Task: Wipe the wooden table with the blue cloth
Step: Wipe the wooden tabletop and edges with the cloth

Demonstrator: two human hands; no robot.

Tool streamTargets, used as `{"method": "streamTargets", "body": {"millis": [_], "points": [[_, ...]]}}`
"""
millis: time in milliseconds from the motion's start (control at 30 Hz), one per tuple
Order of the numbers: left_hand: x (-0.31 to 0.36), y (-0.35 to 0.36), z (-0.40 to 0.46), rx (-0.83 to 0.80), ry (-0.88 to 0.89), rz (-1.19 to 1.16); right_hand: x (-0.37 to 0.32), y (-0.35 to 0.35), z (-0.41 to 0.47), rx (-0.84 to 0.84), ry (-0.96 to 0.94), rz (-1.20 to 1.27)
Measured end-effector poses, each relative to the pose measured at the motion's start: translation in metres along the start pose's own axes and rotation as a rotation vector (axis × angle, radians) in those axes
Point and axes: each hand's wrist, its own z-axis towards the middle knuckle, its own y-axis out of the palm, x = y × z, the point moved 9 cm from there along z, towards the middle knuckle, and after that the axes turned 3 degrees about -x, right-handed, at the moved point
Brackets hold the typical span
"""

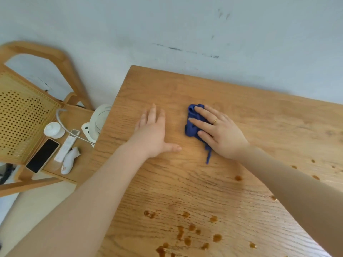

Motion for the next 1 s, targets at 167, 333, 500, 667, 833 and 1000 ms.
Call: {"method": "streamTargets", "body": {"millis": [167,333,500,667,833,1000], "points": [[0.045,0.005,0.009,0.036,0.051,0.140,0.083,-0.018,0.035,0.089,0.117,0.021],[0.051,0.022,0.004,0.005,-0.019,0.288,0.128,-0.026,0.037,0.121,0.369,0.031],[0.048,0.022,-0.001,0.024,-0.026,0.209,0.040,-0.011,-0.016,0.058,0.007,-0.002],[0.050,0.022,0.000,0.016,-0.038,0.211,0.039,-0.011,-0.029,-0.068,-0.187,0.066],[0.051,0.024,0.003,0.011,-0.037,0.208,0.134,-0.030,0.008,0.142,0.381,0.078],[0.050,0.023,0.001,0.030,-0.031,0.196,0.085,-0.022,-0.012,0.159,0.429,0.017]]}}
